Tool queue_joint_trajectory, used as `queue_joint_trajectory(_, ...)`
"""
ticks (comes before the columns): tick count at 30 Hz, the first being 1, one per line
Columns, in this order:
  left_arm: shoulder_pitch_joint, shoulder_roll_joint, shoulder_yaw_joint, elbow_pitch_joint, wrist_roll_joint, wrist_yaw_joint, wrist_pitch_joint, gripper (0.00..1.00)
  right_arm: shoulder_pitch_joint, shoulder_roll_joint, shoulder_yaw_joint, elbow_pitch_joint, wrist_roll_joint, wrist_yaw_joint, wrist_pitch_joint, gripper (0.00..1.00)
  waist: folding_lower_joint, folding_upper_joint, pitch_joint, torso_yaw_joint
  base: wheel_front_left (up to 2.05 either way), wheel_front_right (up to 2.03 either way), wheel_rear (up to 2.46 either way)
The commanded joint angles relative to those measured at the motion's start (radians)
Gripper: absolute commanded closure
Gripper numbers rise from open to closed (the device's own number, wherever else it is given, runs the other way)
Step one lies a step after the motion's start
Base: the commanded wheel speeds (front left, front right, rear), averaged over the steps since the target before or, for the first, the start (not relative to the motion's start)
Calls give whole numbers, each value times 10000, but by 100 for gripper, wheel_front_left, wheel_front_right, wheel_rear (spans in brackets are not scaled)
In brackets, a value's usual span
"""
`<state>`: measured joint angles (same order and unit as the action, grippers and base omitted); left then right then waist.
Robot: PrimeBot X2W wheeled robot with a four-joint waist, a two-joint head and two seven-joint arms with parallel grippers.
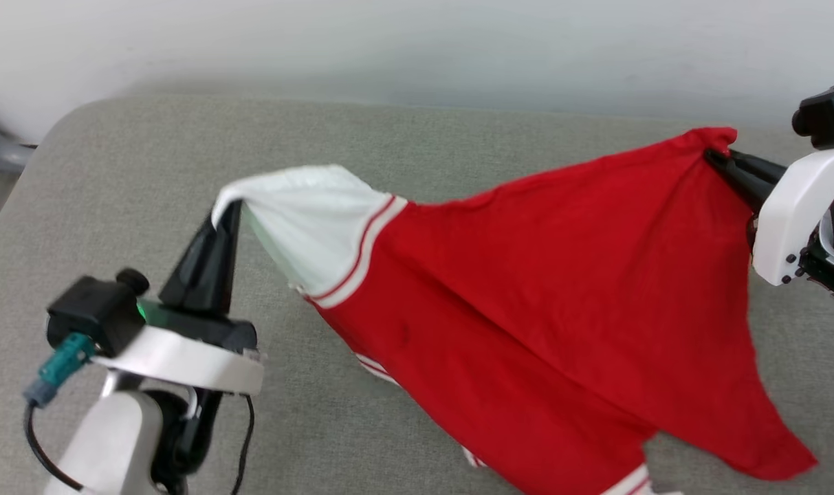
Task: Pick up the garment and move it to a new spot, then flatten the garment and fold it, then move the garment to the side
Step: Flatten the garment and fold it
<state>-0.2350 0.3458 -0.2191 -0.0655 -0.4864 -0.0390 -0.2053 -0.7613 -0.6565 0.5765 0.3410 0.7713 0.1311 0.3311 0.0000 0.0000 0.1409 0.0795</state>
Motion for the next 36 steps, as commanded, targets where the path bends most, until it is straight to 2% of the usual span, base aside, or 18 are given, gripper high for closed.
queue_joint_trajectory(1, -322, 125, 64, -181, 102, 62, 58, 100, 186, 106, -212, -162, -107, -8, -136, 100, 0, 0, -107, -126, 0, 0, 0)
queue_joint_trajectory(8, -1955, 510, 182, -832, 471, 117, 520, 100, 228, 529, -1822, -1069, -739, -9, -618, 100, 0, 0, -111, -271, 0, 0, 0)
queue_joint_trajectory(17, -4402, 781, -97, -1004, 914, -113, 1312, 100, -231, 1118, -3906, -2555, -1552, -8, -240, 100, 0, 0, 264, -339, 0, 0, 0)
queue_joint_trajectory(22, -5553, 829, -218, -895, 1014, -232, 1582, 100, -770, 1268, -4501, -3007, -1813, -8, 103, 100, 0, 0, 694, -387, 0, 0, 0)
queue_joint_trajectory(28, -7913, 890, -275, -307, 979, -507, 1919, 100, -2190, 1368, -4996, -3266, -2173, -8, 614, 100, 0, 0, 1796, -505, 0, 0, 0)
queue_joint_trajectory(36, -11747, 792, -590, 1185, 1096, -757, 2028, 100, -5219, 1286, -4971, -2146, -2730, -8, 770, 100, 0, 0, 3564, -665, 0, 0, 0)
